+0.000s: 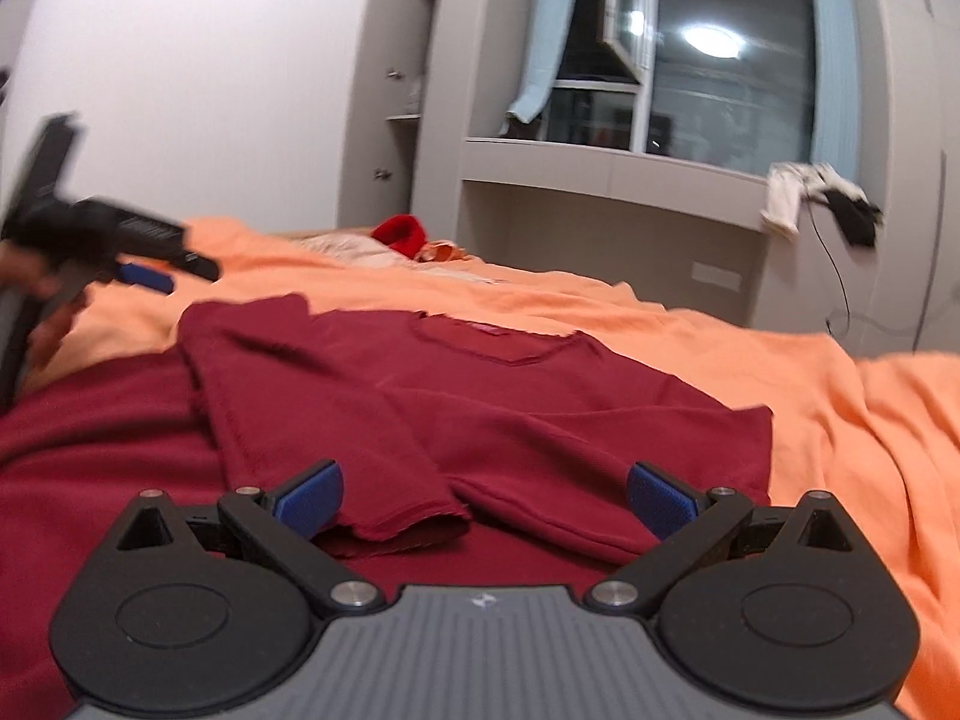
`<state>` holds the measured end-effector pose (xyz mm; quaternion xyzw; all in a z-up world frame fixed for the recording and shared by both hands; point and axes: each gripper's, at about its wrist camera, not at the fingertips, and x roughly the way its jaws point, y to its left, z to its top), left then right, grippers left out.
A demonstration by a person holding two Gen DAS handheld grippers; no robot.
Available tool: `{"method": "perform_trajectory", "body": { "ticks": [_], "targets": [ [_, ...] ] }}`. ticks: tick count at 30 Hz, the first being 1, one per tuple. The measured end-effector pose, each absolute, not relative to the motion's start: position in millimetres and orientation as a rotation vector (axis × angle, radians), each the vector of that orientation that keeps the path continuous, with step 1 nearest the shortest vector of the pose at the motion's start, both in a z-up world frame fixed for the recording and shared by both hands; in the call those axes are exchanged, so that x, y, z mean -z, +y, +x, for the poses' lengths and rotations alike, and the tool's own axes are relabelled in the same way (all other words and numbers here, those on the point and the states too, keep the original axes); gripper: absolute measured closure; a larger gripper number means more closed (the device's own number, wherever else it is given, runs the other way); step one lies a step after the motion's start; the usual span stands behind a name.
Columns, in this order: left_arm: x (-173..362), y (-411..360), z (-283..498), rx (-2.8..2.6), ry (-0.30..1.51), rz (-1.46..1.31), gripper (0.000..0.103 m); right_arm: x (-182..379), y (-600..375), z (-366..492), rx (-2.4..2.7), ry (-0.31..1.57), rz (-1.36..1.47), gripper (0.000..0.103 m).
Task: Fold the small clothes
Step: 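Grasp the shirt side edge with the left gripper and fold inward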
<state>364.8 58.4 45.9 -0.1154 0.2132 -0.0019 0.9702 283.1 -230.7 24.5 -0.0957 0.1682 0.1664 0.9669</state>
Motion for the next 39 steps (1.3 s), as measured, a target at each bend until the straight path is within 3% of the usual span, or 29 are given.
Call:
{"method": "perform_trajectory", "body": {
  "ticks": [8,10,11,15,24,27,28,29,34,37,39],
  "targets": [
    [-18.9,127.3,445.1,-0.049,0.585,-0.449,0.037,-13.0,-208.4,283.1,-0.351,0.341,-0.3,0.0],
    [-10.5,138.0,455.1,-0.049,0.622,-0.536,0.065,-11.5,-209.2,286.0,-0.356,0.355,-0.298,0.0],
    [-5.5,140.7,456.7,-0.044,0.634,-0.558,0.087,-10.9,-209.6,287.7,-0.358,0.363,-0.295,0.0],
    [-9.2,140.5,443.1,-0.081,0.543,-0.589,0.09,-9.2,-214.5,290.8,-0.364,0.38,-0.282,0.0],
    [-1.4,133.4,438.5,-0.202,0.595,-0.592,0.088,-7.9,-218.4,293.4,-0.362,0.386,-0.285,0.0],
    [-13.0,127.2,435.7,-0.189,0.551,-0.505,0.064,-7.3,-218.3,292.8,-0.359,0.384,-0.289,0.0],
    [-18.9,125.5,435.9,-0.178,0.523,-0.48,0.045,-7.0,-218.3,292.1,-0.358,0.382,-0.29,0.0],
    [-22.9,124.1,437.7,-0.156,0.494,-0.462,0.034,-6.8,-218.9,291.2,-0.358,0.38,-0.29,0.0],
    [-21.4,117.3,460.3,-0.138,0.534,-0.393,0.034,-6.7,-223.1,290.3,-0.363,0.384,-0.275,0.0],
    [-3.9,120.5,470.6,-0.217,0.639,-0.376,0.042,-6.5,-226.9,290.9,-0.37,0.395,-0.256,0.0],
    [-2.8,124.8,468.3,-0.214,0.638,-0.4,0.042,-6.8,-229.5,291.6,-0.373,0.405,-0.24,0.0]
  ]
}}
